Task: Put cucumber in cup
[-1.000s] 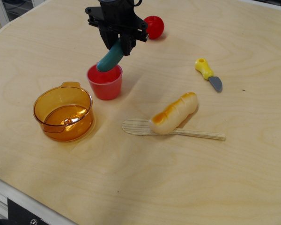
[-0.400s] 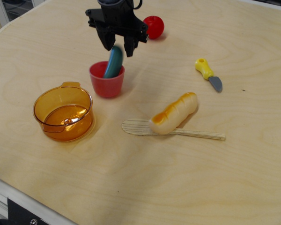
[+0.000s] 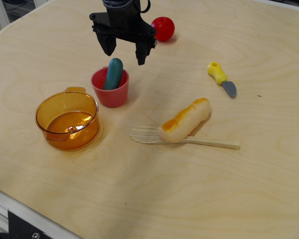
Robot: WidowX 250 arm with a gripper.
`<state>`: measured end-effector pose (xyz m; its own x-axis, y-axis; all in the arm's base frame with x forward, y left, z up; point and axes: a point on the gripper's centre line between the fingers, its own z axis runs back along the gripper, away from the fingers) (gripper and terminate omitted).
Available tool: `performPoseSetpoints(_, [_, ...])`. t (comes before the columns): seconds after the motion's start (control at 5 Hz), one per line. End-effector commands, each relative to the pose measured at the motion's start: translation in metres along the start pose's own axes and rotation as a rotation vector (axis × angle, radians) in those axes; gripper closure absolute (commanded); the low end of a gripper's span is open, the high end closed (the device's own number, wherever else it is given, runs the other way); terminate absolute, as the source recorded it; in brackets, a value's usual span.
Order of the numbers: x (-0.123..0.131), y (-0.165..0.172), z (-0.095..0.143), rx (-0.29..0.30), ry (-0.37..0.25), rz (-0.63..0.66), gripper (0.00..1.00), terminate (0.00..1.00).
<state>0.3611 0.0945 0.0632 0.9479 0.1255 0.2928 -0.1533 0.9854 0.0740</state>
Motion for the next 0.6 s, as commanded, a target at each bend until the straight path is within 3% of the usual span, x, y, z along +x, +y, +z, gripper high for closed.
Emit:
performPoseSetpoints(0.0, [0.0240, 0.0064, 0.0321, 0.029, -0.044, 0.032, 0.00, 0.00])
performPoseSetpoints(0.2, [0.0240, 0.0064, 0.0321, 0.029, -0.044, 0.032, 0.00, 0.00])
performPoseSetpoints(0.4, [0.0240, 0.0064, 0.0321, 0.029, -0.044, 0.032, 0.00, 1.00])
